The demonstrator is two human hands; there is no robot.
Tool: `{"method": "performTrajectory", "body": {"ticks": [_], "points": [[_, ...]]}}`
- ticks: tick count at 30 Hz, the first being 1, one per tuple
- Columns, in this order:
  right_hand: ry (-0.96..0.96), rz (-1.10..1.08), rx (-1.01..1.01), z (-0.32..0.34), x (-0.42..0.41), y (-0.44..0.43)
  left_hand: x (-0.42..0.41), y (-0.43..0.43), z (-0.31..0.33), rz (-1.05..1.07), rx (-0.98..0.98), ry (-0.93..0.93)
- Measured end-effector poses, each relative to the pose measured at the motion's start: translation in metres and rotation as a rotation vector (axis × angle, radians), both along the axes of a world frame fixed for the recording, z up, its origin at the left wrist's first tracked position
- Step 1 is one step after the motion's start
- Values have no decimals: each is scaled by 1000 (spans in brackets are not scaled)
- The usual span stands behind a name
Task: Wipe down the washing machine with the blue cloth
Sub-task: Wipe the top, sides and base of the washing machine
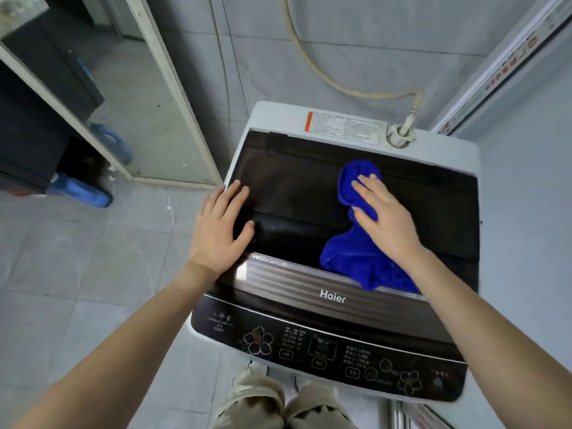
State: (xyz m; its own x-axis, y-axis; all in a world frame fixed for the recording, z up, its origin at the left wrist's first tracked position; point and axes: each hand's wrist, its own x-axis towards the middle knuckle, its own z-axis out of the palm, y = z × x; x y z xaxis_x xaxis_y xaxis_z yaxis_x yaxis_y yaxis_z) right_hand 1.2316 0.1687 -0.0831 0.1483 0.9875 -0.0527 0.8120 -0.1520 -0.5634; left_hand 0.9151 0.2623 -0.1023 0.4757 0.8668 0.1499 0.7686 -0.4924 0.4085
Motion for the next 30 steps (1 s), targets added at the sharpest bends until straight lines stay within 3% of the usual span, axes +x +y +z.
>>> {"method": "performTrajectory", "body": {"ticks": [3,5,10,14,19,21,25,28,30], "points": [[-31,-264,-10,1,10,33,-10,-18,-8,188,-185,-45],[-65,-254,1,-1,-14,64,-7,-22,-14,235,-251,-39],[-48,96,36,-5,-92,83,-14,-20,-15,213,-270,-173],[-56,361,13,-5,-74,30,-11,-20,-15,227,-286,-208],[-26,-137,-26,2,-8,58,-9,-20,-16,238,-249,-177],[-82,-181,-23,0,-24,97,-10,-20,-17,236,-254,-171],[-60,100,20,-2,-106,141,-12,-18,-16,242,-277,-187],[-74,390,24,-2,-133,102,-13,-19,-16,211,-262,-210],[-66,471,24,-4,-112,70,-13,-17,-18,222,-258,-209]]}}
